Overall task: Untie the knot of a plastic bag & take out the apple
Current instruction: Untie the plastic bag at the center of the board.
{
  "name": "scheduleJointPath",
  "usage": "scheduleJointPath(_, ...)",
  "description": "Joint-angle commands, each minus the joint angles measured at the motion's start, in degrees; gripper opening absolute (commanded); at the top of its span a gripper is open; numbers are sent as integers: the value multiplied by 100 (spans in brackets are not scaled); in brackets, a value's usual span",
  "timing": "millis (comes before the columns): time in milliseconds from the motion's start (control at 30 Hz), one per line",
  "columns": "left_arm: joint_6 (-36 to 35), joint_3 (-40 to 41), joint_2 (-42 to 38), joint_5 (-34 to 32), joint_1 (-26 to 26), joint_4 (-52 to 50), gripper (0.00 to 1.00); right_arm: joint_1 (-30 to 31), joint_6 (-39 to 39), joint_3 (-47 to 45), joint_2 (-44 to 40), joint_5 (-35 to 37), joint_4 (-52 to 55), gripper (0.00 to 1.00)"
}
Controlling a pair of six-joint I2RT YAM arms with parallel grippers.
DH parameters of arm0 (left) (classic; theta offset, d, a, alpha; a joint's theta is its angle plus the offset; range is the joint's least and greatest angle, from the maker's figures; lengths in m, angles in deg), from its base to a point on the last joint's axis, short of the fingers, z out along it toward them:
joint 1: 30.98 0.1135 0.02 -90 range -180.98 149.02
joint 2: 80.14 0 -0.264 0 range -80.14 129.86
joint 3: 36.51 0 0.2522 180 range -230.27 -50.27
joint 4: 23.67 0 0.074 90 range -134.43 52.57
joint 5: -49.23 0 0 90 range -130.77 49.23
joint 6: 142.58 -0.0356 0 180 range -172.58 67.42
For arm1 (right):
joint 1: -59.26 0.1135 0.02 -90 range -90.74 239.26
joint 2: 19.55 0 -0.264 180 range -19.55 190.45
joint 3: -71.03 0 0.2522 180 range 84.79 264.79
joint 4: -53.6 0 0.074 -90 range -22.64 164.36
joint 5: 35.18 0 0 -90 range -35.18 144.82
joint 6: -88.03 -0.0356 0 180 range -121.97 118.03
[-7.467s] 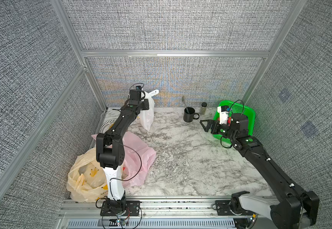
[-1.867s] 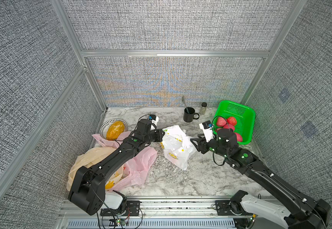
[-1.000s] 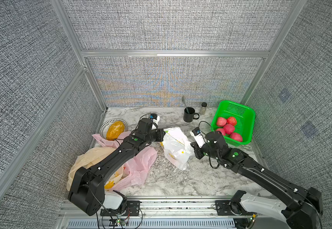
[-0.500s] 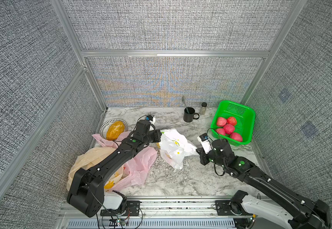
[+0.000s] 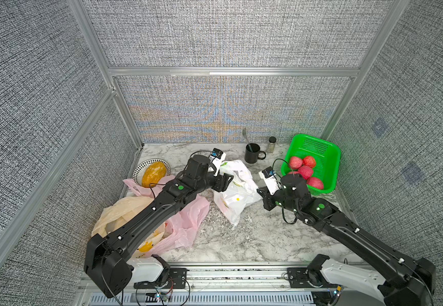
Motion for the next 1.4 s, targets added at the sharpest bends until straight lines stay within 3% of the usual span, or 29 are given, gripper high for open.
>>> scheduleJointPath(0,-1137,-284,121,-758,-197,-689,67,-19,237,185,55,-352,54,0)
scheduleJointPath(200,-1763,-803,452,-1952,-358,-1139,69,-66,353,472,49,-412,340,0)
scheduleJointPath(367,-1700,-567,147,-2577,-353,-615,73,-157,368,661,-49,-492,511,0)
scheduleJointPath(533,-1784,-181,-189,-2444,-353,132,82,-177,465,772,26,-521,588,0)
scheduleJointPath(667,-2125,-258,-124,-1637,-358,71,83,-185,502,783,55,-635,569,0)
scheduleJointPath(767,-2408,-494,149,-1409,-371,-53,84,-201,514,761,25,-695,526,0)
scheduleJointPath(1067,-3805,-960,912,-1483,-373,-141,81,-295,493,682,-181,-805,506,0)
scheduleJointPath(1367,-4165,-1032,1131,-969,-377,261,77,-370,450,605,-190,-1075,497,0)
